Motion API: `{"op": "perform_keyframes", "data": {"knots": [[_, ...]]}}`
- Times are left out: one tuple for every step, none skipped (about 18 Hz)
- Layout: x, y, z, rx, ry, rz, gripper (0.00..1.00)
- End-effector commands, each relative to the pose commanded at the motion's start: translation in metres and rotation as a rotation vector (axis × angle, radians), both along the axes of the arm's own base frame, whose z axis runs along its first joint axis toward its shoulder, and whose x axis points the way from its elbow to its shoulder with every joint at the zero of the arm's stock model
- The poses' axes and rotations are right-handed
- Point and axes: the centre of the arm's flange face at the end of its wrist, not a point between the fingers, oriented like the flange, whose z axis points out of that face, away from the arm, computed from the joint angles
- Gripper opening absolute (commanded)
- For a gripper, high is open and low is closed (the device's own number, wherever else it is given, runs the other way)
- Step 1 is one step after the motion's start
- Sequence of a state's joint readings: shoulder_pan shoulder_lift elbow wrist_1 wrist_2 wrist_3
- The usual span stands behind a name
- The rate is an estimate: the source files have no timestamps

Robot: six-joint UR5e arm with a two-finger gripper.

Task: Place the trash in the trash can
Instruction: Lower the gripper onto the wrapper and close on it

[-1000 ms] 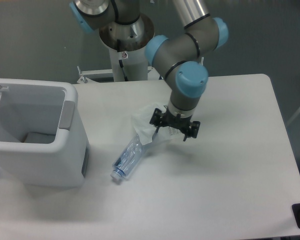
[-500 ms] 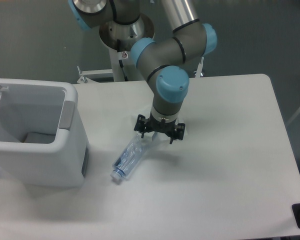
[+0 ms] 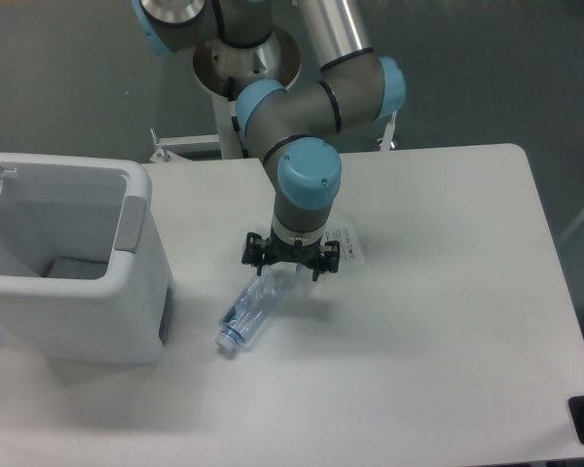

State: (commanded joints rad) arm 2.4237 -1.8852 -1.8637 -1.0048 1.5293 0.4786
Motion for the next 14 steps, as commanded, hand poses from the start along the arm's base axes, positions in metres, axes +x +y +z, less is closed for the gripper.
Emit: {"op": "perform_keyframes", "data": {"knots": [[0.001, 0.0, 0.001, -0.009, 0.009, 0.012, 1.0], [0.001, 0.0, 0.001, -0.021, 0.019, 0.04, 1.0], [0.001, -0.001, -0.002, -0.038, 0.027, 0.067, 1.0], [0.0, -0.002, -0.007, -0.063, 0.039, 0.081, 1.0], [0.001, 0.0, -0.007, -0.075, 0.05, 0.077, 1.0], [0.003, 0.003, -0.009, -0.08, 0.053, 0.069, 1.0], [0.002, 0.004, -0.009, -0.083, 0.055, 0.071, 1.0], [0.002, 0.003, -0.011, -0.087, 0.055, 0.07, 1.0], [0.002, 0.003, -0.012, -0.089, 0.053, 0.072, 1.0], [0.001, 0.004, -0.01, -0.086, 0.057, 0.075, 0.88], [0.001, 0.005, -0.008, -0.078, 0.056, 0.075, 0.63], [0.002, 0.005, -0.007, -0.075, 0.053, 0.074, 0.46], [0.002, 0.005, -0.005, -0.071, 0.054, 0.074, 0.32], [0.002, 0.005, -0.004, -0.07, 0.055, 0.076, 0.22]]}}
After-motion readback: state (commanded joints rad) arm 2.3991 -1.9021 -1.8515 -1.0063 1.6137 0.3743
